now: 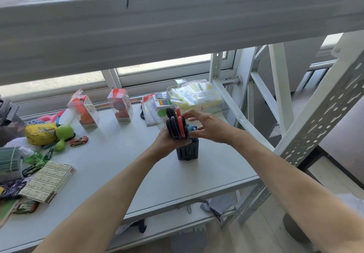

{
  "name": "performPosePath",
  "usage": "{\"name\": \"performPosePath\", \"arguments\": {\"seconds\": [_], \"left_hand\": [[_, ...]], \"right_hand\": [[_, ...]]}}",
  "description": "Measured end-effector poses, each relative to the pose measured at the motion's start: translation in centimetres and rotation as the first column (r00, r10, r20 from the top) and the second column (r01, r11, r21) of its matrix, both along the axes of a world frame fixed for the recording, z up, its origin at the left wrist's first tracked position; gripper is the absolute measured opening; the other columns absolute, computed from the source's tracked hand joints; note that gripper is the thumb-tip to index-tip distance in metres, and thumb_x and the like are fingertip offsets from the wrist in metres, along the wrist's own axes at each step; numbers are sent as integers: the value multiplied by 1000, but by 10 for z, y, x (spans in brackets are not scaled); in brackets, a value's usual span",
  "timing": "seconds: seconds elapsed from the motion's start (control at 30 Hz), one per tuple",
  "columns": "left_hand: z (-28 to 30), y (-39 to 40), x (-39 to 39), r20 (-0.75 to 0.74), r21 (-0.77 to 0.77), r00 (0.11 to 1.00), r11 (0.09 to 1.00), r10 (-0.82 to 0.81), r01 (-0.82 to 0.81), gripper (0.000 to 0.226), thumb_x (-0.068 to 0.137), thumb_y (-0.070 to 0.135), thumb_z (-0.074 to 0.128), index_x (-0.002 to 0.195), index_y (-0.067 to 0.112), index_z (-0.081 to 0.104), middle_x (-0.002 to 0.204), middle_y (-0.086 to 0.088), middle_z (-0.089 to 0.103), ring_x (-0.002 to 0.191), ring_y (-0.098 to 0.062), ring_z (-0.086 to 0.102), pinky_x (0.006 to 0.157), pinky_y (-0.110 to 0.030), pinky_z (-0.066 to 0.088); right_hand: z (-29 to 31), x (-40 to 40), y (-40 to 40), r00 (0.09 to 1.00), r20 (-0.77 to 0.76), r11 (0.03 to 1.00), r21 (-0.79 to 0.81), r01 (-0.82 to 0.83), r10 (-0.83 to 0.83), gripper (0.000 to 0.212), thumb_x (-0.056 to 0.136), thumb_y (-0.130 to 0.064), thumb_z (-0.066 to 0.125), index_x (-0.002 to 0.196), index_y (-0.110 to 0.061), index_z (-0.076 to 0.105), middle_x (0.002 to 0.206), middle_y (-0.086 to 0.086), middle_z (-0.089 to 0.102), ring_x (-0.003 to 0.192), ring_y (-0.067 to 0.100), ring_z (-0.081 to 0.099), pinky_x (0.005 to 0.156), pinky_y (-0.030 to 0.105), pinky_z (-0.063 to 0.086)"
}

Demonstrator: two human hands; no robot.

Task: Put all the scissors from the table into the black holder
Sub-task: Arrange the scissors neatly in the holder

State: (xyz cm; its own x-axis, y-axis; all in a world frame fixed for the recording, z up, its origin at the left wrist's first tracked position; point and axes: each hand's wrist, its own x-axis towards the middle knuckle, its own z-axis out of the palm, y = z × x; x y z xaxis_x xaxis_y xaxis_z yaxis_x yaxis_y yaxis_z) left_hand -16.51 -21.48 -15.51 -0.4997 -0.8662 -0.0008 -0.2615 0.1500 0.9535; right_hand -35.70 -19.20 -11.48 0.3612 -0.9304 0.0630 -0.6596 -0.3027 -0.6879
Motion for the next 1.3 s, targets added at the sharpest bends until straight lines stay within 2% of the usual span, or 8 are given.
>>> {"name": "performPosePath", "arguments": {"seconds": [0.17,0.4,0.7,0.9,1.03,1.13,1.23,1.3], "left_hand": [[2,0,1,-7,64,993,991,-117,117,55,79,6,79,130,14,60,125,-3,69,116,-13,66,95,-23,53],[3,-1,1,0,17,996,996,-89,89,57,80,17,80,132,21,59,125,0,68,118,-15,63,101,-44,53],[2,-2,1,-33,42,994,993,-106,107,58,83,5,76,136,12,54,128,-9,67,120,-23,64,101,-48,53],[2,-3,1,-13,50,992,991,-124,124,62,80,10,79,137,19,55,129,1,68,121,-16,64,102,-45,52],[4,-1,-1,-31,29,994,994,-105,106,64,77,11,82,135,14,54,128,-8,66,119,-24,65,99,-47,54],[5,0,2,-15,-10,1000,1000,-27,27,81,72,11,86,139,8,40,119,-10,63,111,-15,69,84,-26,60],[12,0,5,4,-76,1000,997,-26,27,117,70,10,87,155,23,7,121,21,54,105,14,64,82,-10,54],[15,-1,7,-4,-98,999,994,-39,38,129,70,12,87,156,33,-7,123,35,45,108,18,59,88,-7,50]], "right_hand": [[-5,-4,3,1000,-24,1000,-5,12,-13,46,86,-22,73,125,-30,49,130,-1,59,123,13,55,95,34,55],[2,-3,0,1000,2,999,47,-8,8,39,93,-27,63,130,-23,50,137,-1,57,127,14,53,98,37,53],[-5,-4,1,1000,16,994,103,-22,20,55,87,-21,70,133,-31,41,139,-1,55,128,13,52,101,31,51],[-10,-3,-1,1000,24,995,103,12,-14,54,85,-17,73,126,-34,43,132,-2,60,116,20,62,98,41,53],[-10,-5,-1,1000,18,991,134,-4,2,62,85,-13,72,134,-34,41,137,0,56,121,17,57,103,32,49],[-15,-6,1,999,41,985,174,16,-23,70,86,-14,72,146,-22,38,140,4,52,127,17,52,109,33,44],[-23,-4,5,998,49,988,150,39,-47,70,85,-15,73,146,-17,40,142,2,49,126,14,50,110,31,42],[-27,-5,6,994,76,987,147,61,-73,67,84,-16,75,143,-19,45,136,1,53,122,12,53,110,30,43]]}}
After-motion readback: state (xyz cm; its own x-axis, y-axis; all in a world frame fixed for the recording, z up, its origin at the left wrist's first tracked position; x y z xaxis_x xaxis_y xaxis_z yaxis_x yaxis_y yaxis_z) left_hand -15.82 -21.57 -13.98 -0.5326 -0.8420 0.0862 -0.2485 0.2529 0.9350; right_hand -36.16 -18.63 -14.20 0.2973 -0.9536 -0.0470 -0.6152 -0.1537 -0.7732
